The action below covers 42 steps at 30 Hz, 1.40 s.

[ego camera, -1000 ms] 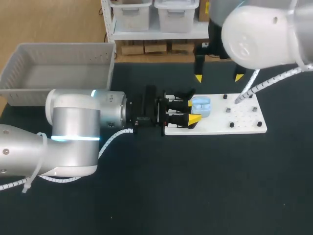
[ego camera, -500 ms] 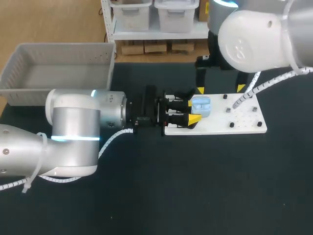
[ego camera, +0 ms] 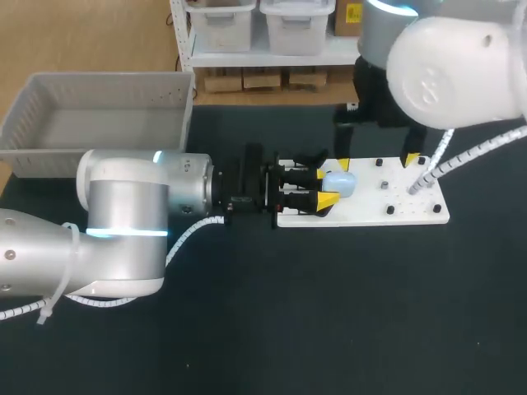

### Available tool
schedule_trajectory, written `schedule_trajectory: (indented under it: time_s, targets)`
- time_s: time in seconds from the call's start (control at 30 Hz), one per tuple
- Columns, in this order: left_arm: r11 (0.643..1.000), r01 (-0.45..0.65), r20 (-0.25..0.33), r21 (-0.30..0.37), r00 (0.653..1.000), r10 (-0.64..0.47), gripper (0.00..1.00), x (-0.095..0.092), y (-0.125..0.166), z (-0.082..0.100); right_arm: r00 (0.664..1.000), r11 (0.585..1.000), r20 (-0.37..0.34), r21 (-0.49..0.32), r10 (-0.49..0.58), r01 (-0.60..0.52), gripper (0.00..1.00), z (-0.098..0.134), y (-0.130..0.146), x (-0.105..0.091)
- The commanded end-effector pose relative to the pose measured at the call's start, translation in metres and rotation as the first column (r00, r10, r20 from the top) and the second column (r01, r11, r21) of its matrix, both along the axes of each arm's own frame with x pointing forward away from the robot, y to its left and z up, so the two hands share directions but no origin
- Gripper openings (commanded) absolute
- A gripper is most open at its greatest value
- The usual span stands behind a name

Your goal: Pick up each earbud case from the left stands, insert the matching earbuds, close the lid, and place the case in the box.

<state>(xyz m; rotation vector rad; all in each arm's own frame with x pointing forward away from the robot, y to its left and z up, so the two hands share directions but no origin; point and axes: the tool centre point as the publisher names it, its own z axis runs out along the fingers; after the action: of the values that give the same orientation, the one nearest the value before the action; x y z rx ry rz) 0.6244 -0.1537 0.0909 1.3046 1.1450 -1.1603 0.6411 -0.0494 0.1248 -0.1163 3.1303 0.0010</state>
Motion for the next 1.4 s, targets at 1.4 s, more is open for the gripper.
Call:
schedule_trajectory:
  time_s: [1.4]
  targets:
    - [0.807, -0.517, -0.050, 0.284, 0.833, 0.551, 0.00, 0.159, 0.304, 0.078, 0.907, 0.965, 0.422, 0.228, 0.022, -0.129, 1.00, 0.106, -0.020, -0.045]
